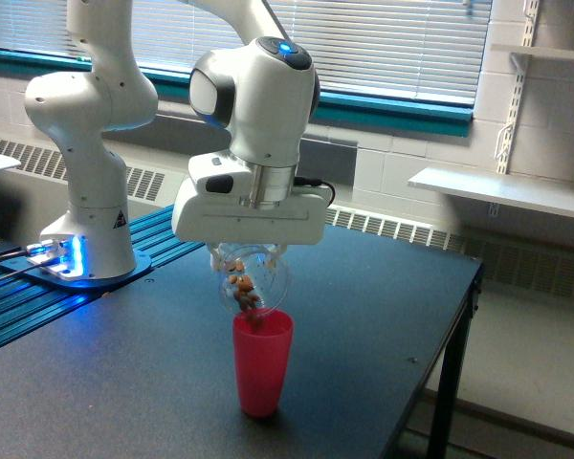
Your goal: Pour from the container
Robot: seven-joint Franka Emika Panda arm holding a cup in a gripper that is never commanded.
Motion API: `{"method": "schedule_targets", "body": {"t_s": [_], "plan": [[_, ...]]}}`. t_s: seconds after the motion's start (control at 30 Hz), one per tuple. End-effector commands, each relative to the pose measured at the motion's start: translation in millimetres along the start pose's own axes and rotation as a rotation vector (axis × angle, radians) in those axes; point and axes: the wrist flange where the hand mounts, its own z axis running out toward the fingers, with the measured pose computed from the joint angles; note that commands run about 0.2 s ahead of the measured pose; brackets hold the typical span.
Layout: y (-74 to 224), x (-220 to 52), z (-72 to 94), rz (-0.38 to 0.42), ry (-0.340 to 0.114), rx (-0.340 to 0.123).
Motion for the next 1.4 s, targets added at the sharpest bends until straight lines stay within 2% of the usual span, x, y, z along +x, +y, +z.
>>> {"method": "schedule_targets", "body": {"t_s": [0.03, 1.4], "plan": [[-4.7, -1.2, -0.8, -0.03, -0.001, -0.011], [-3.9, -13.1, -6.3, -0.066, -0.018, -0.002]]}}
